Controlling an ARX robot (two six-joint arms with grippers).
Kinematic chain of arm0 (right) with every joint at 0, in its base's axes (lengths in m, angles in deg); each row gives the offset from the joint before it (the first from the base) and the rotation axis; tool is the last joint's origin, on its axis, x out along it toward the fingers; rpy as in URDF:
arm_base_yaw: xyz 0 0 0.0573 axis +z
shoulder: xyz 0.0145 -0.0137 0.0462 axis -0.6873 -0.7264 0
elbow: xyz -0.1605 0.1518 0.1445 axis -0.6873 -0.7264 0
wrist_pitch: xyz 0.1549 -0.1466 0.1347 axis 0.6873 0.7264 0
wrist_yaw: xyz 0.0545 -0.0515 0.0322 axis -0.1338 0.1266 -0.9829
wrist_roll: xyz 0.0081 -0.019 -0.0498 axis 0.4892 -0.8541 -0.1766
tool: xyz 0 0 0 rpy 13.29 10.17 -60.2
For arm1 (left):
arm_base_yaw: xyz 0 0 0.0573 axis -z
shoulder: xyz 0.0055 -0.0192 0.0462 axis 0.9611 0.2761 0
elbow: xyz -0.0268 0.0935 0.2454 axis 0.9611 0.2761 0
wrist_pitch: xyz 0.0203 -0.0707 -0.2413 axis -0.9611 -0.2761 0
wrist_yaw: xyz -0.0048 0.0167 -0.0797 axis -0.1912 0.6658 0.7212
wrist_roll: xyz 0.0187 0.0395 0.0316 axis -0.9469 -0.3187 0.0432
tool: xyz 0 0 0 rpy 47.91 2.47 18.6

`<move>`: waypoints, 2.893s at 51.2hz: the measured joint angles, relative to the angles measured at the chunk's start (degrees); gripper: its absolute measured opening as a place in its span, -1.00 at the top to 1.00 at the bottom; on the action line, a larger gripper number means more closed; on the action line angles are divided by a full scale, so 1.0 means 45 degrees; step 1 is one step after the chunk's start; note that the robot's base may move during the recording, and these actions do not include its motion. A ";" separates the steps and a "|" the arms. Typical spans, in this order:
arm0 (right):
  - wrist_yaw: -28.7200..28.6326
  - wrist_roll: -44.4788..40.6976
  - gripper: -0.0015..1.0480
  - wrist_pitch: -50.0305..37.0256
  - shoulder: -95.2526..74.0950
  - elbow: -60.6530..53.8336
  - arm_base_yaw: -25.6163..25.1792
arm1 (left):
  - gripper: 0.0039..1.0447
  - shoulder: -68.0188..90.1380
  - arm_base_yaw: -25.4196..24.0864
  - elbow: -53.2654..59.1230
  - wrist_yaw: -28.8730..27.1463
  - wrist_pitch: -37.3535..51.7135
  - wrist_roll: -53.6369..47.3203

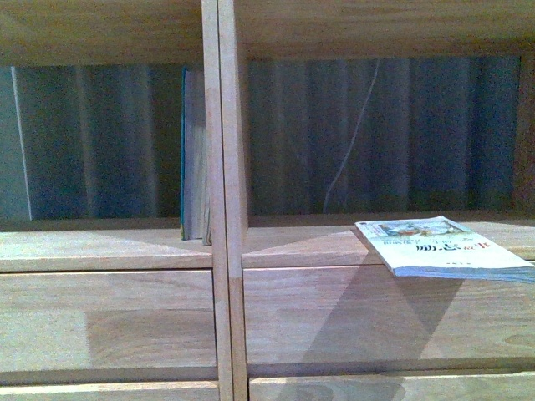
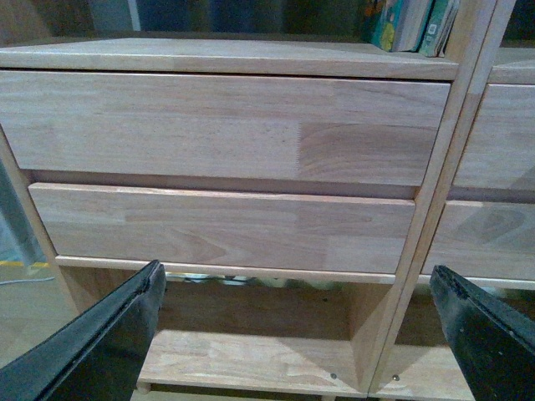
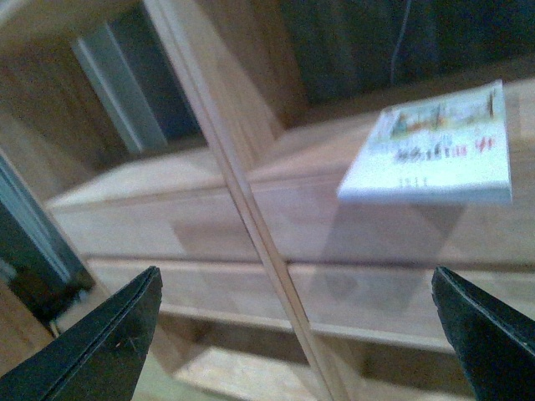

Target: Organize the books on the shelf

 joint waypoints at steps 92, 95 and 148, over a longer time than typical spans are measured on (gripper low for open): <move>0.5722 0.9763 0.62 -0.2113 -1.5008 0.8850 0.2278 | -0.87 0.0000 0.0000 0.0000 0.0000 0.0000 0.0000; 0.5547 1.0006 0.70 -0.2317 -1.4911 0.8714 0.2268 | -0.87 0.0000 0.0000 0.0000 0.0000 0.0000 0.0000; 0.0962 0.7660 0.70 -0.7368 -1.1385 0.8087 0.2433 | -0.87 1.8632 -0.1433 -1.3012 1.1050 0.9326 0.7747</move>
